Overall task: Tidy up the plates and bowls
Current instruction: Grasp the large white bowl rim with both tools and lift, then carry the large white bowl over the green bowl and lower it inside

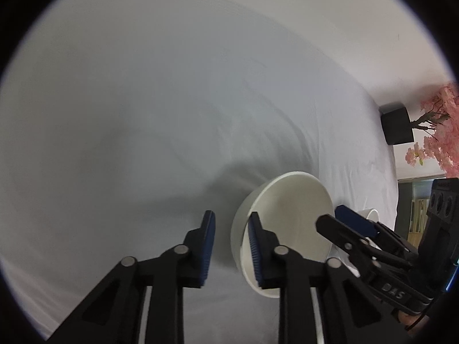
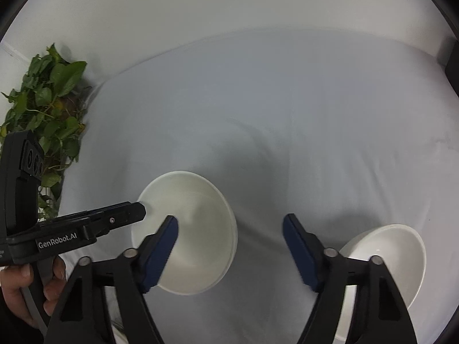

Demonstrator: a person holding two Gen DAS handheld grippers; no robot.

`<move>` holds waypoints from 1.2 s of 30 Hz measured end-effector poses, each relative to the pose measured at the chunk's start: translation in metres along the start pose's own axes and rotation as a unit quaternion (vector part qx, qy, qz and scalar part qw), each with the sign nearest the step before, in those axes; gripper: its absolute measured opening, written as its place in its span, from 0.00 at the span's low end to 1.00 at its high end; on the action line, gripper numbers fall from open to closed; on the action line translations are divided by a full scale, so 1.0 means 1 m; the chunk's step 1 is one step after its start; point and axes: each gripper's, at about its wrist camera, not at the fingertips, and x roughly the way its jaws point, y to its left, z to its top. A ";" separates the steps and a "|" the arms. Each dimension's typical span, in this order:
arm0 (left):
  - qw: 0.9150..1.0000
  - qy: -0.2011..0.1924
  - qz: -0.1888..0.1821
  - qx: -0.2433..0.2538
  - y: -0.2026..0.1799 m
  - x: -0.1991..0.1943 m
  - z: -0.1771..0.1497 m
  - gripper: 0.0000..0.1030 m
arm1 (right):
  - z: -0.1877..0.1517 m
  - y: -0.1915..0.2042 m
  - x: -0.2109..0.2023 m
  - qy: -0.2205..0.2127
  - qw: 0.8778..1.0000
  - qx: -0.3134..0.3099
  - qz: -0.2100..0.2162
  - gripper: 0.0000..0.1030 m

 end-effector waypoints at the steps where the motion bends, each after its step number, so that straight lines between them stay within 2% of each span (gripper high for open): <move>1: 1.000 0.001 -0.001 0.003 -0.002 0.002 -0.001 0.12 | 0.001 0.000 0.004 0.005 1.000 0.003 -0.007 0.51; 2: 1.000 0.004 -0.001 0.007 -0.005 0.003 -0.001 0.08 | 0.001 0.000 0.006 0.008 1.000 0.006 -0.012 0.46; 6: 1.000 0.001 0.012 0.016 -0.007 0.002 -0.002 0.08 | -0.001 -0.002 0.014 0.015 1.000 0.013 -0.012 0.26; 12: 1.000 0.001 0.020 0.018 -0.004 0.002 -0.001 0.07 | -0.005 -0.002 0.026 0.036 0.999 0.025 0.000 0.06; 19: 0.998 -0.007 0.047 0.033 -0.016 -0.004 -0.004 0.06 | -0.008 0.006 0.032 0.039 0.999 0.026 -0.007 0.03; 22: 0.998 -0.028 0.044 0.036 -0.025 -0.022 -0.009 0.05 | -0.008 0.013 0.017 0.021 1.000 0.019 -0.009 0.03; 26: 0.996 -0.061 0.029 0.060 -0.050 -0.061 -0.024 0.05 | -0.014 0.016 -0.036 -0.022 1.000 0.019 -0.008 0.03; 30: 0.993 -0.088 0.030 0.077 -0.081 -0.101 -0.050 0.05 | -0.029 0.017 -0.092 -0.051 0.999 0.020 -0.006 0.03; 36: 0.988 -0.109 0.031 0.105 -0.129 -0.149 -0.104 0.05 | -0.074 0.021 -0.175 -0.082 0.996 0.031 0.010 0.03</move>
